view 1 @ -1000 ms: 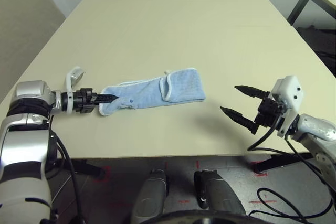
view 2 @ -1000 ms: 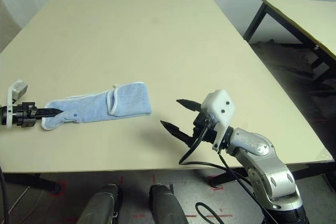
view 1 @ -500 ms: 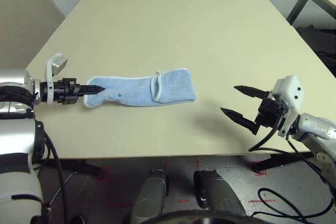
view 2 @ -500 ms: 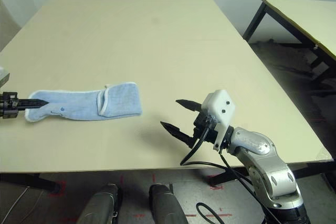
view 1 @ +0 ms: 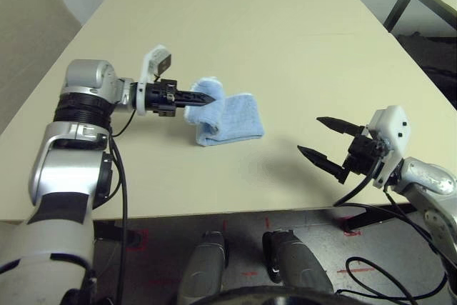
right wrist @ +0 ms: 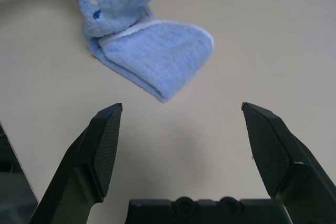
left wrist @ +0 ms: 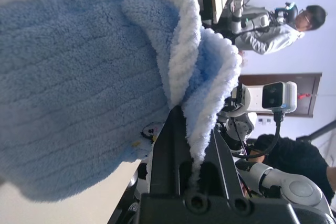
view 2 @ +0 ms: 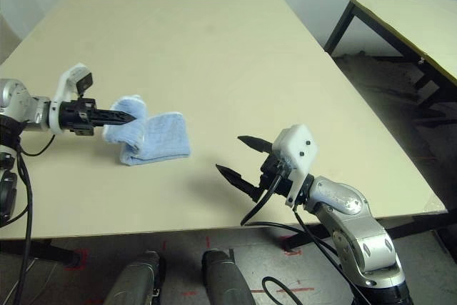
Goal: Fold the towel and set it aside.
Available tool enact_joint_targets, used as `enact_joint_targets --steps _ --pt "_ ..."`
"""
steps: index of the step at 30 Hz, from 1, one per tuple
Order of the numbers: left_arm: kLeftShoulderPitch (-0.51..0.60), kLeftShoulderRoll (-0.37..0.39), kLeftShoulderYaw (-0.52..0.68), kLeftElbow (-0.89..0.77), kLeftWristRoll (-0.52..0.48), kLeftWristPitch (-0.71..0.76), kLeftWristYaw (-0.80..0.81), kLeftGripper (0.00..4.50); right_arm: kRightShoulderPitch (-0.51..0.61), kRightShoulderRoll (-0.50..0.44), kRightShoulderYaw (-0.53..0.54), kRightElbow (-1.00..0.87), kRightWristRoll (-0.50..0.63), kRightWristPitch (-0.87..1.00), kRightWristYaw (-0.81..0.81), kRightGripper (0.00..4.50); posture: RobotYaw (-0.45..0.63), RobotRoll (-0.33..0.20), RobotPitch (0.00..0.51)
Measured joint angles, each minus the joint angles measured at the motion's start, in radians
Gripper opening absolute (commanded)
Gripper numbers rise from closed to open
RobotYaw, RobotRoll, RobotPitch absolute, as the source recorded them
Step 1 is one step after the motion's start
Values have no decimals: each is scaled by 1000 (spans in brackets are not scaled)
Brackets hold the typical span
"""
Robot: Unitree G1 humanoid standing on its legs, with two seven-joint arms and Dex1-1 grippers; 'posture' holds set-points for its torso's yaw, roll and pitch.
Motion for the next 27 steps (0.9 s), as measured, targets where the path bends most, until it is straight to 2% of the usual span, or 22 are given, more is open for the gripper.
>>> enact_joint_targets --steps 14,18,27 --pt "-47 -78 104 111 -34 -71 147 24 28 16 1 -32 -1 -1 -24 4500 -124 0 104" --pt "-47 -108 150 133 -32 -120 224 1046 28 16 1 -32 -1 -1 -23 4500 -122 0 105" --pt "-55 -136 211 164 -39 -139 304 4163 30 16 1 -32 -1 -1 -23 4500 -124 0 109"
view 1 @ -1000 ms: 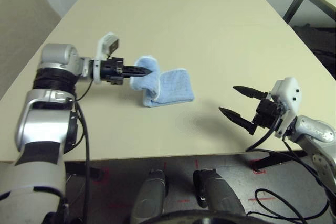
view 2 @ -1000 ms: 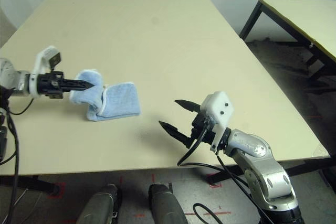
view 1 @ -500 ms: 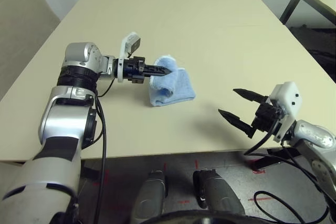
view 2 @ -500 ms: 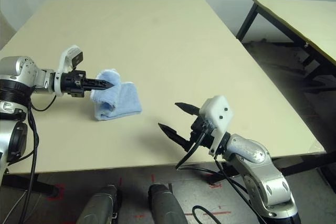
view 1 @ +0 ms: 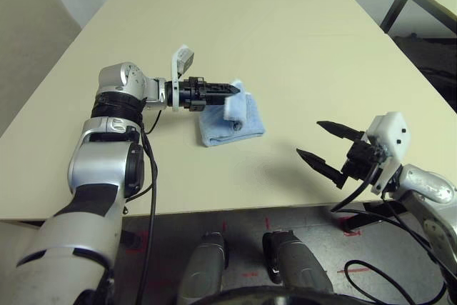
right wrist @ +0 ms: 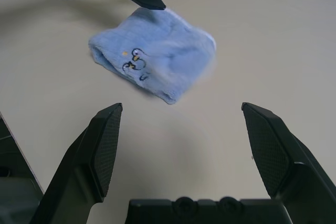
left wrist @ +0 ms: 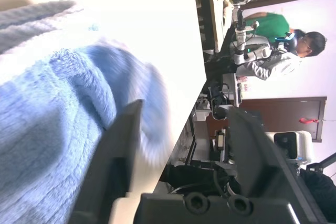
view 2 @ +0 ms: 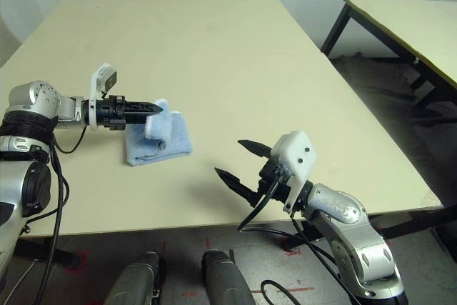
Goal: Fold the towel and set it aside.
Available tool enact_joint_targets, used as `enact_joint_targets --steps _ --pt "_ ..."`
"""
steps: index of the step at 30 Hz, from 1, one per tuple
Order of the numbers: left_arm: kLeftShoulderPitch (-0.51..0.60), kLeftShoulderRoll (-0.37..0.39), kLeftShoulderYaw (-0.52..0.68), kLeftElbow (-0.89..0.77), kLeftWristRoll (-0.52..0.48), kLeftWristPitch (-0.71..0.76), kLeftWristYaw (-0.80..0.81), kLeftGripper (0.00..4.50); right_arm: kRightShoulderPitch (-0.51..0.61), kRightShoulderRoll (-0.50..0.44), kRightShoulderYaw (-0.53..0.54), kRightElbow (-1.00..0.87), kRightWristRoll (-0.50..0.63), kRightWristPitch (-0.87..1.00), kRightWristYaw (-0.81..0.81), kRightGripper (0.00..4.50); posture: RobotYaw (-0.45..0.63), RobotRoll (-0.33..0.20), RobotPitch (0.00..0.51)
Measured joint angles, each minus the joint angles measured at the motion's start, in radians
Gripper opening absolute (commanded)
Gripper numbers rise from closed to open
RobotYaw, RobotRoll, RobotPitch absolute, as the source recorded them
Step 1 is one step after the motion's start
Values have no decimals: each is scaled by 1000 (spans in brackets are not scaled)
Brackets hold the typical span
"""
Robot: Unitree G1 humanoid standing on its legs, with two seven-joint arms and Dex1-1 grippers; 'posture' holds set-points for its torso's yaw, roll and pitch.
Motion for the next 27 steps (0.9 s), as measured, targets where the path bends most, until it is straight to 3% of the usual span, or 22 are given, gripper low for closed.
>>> enact_joint_targets --steps 1,8,11,17,19,27 --pt "-2 -3 5 0 -2 0 5 4458 0 0 0 0 0 0 0 4500 -124 0 109" --pt "-12 -8 62 18 -15 -28 39 4458 -20 0 1 3 0 1 0 4500 -120 0 111" --pt "26 17 50 -60 -15 -93 15 4458 -71 6 1 11 22 35 -10 4500 -130 0 114" --pt "217 144 -29 -268 37 -471 -174 4458 -334 -5 -33 125 204 345 -72 4500 -87 0 116" --pt "287 216 -25 -284 70 -671 -252 4458 -463 -22 -34 202 275 487 -72 4500 -65 0 116" --pt "433 378 32 -236 116 -1174 -481 4458 -748 -22 21 553 328 725 16 4500 10 0 120"
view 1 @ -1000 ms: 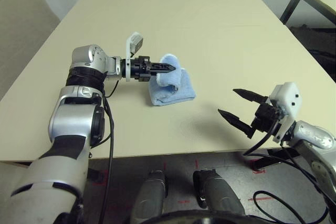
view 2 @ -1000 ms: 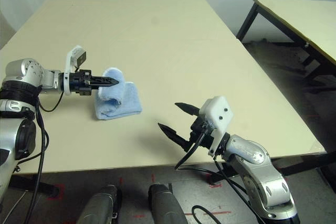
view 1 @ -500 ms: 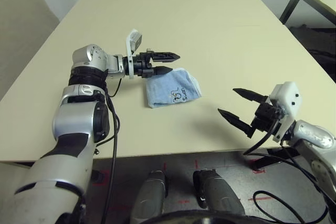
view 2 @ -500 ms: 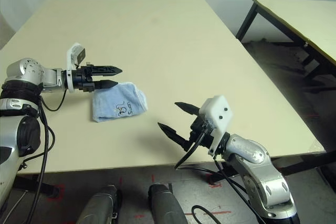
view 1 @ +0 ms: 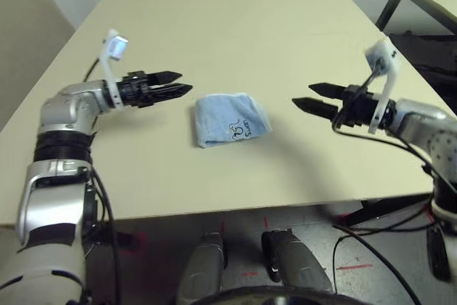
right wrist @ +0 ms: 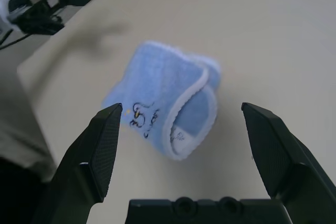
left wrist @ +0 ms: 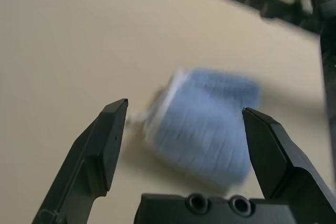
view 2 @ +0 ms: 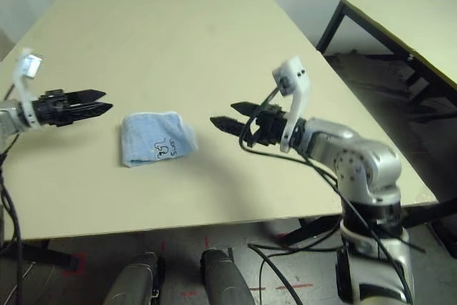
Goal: Fold the towel and set it aside.
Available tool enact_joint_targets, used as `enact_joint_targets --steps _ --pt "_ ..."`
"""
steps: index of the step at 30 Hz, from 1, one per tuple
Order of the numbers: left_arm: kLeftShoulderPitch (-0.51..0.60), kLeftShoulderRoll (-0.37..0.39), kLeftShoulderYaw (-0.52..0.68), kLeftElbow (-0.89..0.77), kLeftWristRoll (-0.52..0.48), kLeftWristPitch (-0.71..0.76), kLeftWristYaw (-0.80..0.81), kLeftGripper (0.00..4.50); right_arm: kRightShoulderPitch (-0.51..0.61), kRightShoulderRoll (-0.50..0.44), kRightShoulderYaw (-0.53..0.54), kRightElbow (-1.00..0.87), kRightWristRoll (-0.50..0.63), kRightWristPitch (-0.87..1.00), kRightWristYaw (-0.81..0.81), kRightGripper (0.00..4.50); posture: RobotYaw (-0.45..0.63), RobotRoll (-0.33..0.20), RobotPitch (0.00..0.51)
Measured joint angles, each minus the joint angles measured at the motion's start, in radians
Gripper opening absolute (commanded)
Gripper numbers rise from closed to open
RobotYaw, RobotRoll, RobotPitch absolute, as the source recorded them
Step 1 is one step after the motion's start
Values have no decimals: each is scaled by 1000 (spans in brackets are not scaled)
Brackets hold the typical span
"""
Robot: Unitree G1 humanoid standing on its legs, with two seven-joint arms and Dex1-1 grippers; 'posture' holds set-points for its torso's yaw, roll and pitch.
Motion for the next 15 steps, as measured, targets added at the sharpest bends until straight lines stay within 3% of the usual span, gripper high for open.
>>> enact_joint_targets --steps 6,15 --pt "147 45 31 -51 -95 -118 -103 4458 -155 26 35 302 -52 66 40 4500 61 0 116" --pt "201 43 85 -121 -134 -180 -105 4458 -309 108 56 687 -167 141 40 4500 88 0 111"
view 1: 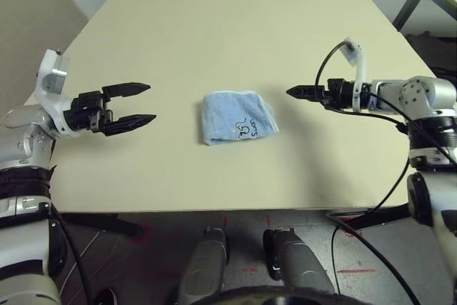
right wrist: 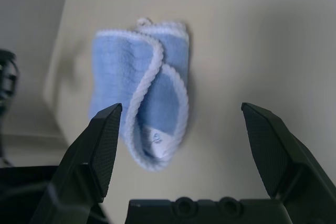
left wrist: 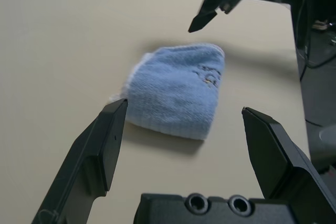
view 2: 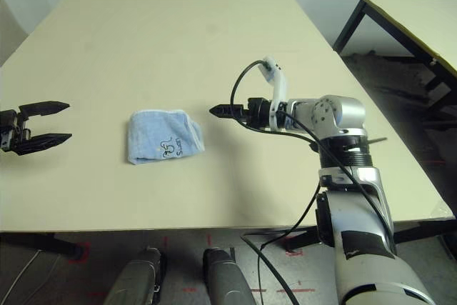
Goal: Fold the towel and set it aside.
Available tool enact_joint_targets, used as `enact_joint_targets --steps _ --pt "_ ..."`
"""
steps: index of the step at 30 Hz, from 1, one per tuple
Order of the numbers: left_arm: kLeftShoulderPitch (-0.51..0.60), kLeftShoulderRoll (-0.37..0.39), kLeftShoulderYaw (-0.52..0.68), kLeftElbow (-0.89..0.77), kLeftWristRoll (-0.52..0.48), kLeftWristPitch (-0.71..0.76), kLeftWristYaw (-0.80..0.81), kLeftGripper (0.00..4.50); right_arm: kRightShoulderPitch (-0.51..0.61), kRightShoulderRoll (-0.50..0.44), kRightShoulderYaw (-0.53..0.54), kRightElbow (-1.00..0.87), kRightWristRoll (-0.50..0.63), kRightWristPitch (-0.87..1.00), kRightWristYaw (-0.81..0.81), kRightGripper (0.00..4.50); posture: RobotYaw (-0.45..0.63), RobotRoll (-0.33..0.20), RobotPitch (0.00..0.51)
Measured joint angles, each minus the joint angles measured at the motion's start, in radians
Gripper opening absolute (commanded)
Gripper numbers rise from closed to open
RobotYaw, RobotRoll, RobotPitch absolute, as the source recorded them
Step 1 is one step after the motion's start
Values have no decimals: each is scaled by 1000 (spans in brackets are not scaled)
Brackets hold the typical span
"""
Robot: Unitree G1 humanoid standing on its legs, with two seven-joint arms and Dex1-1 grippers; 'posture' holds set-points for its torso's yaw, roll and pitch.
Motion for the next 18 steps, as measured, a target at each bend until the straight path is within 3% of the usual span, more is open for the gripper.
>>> enact_joint_targets --steps 6,18 --pt "-1 0 16 0 4 -20 7 4458 -34 18 -5 119 -25 93 27 4500 91 0 111" --pt "-4 0 17 2 19 -30 14 4458 -57 184 -81 158 -47 58 -13 4500 82 0 112"
